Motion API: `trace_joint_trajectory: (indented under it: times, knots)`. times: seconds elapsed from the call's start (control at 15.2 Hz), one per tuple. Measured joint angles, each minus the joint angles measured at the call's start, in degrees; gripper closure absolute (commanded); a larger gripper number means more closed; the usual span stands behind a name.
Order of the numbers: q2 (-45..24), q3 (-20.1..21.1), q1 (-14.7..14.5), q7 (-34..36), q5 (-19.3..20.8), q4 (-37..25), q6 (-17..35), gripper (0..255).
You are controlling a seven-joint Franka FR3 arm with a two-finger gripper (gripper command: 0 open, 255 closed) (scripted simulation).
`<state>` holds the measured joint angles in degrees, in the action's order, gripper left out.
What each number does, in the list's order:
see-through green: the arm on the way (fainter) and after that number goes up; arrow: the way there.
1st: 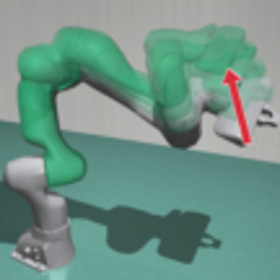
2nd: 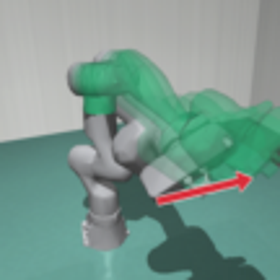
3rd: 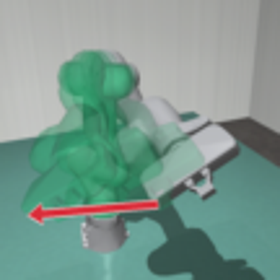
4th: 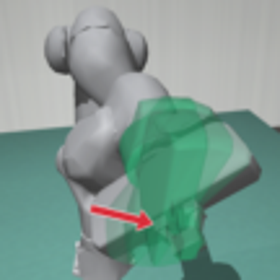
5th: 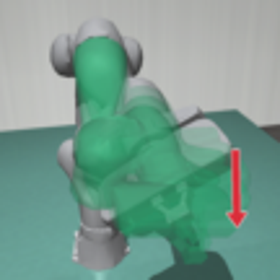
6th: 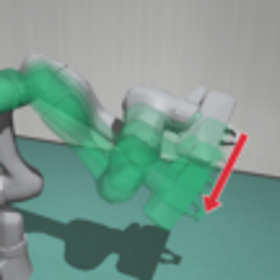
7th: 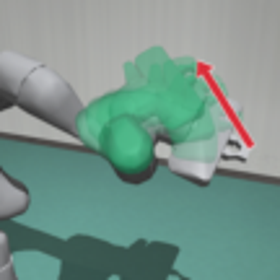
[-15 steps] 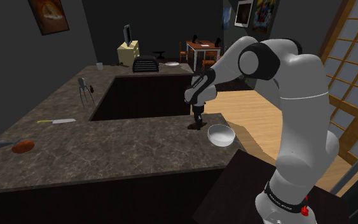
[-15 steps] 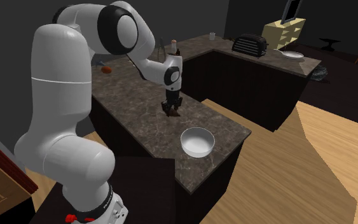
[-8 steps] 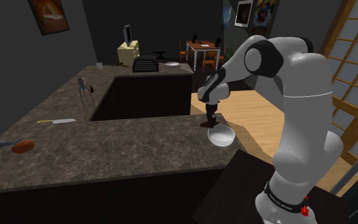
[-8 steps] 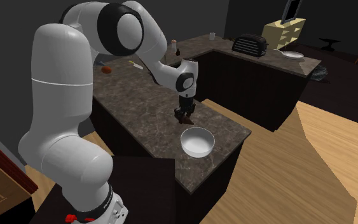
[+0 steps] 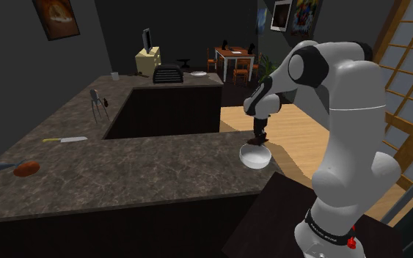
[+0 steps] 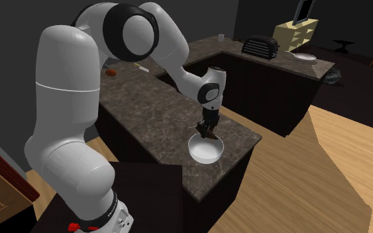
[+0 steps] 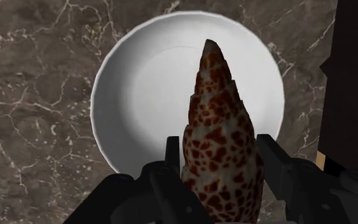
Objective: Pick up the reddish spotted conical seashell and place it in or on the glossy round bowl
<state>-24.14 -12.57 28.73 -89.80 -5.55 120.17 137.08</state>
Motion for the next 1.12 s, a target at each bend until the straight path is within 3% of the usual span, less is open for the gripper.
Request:
trace_joint_trajectory:
  times: [1.12]
  knots:
    - [-8.69,1.59,1.83,-2.12,-2.37,-1.66,6.92,255]
